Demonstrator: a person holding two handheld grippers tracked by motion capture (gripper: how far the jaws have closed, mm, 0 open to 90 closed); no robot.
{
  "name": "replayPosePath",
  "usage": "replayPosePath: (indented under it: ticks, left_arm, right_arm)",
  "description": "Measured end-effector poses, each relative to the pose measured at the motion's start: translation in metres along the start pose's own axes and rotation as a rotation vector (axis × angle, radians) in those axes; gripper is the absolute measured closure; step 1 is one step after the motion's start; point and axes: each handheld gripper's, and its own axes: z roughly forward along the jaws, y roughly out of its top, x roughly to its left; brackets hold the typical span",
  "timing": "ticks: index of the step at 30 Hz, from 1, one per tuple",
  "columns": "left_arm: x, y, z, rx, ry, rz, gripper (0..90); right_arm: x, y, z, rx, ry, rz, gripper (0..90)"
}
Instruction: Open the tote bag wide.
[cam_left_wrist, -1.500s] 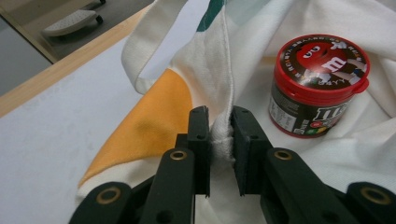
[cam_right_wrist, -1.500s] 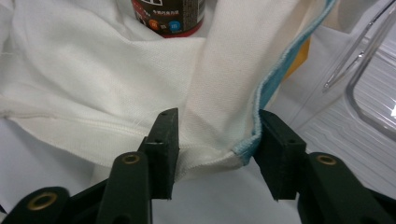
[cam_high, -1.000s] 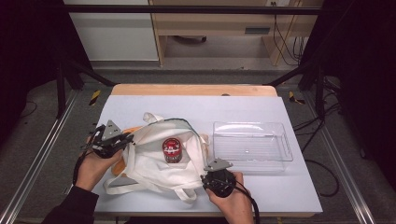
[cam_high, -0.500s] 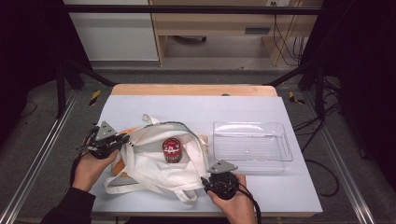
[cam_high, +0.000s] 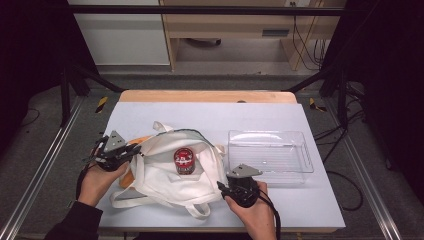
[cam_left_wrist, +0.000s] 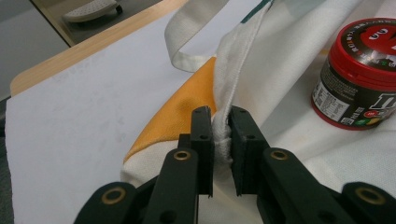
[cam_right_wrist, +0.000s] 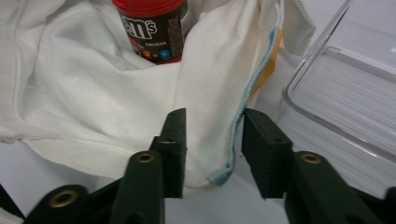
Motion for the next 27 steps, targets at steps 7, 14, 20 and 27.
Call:
replayPosePath:
  ticks: [7,14,20,27]
  left_arm:
    - [0.000,0.000,0.000,-0.002,0.001,-0.005,80.8]
    - [0.005,-0.001,0.007,0.020,-0.002,-0.021,81.1]
    - [0.012,0.006,0.001,-0.014,0.068,-0.018,81.8]
    - [0.015,0.006,0.001,-0.020,0.076,-0.055,81.8]
  right_arm:
    - [-0.002,-0.006,0.004,0.062,-0.029,-0.009,76.3]
    - [0.000,-0.013,0.006,0.070,-0.057,-0.041,82.5]
    - [-0.002,-0.013,-0.004,0.050,-0.092,-0.055,84.3]
    - [-0.010,-0.020,-0.008,0.058,-0.091,-0.036,84.6]
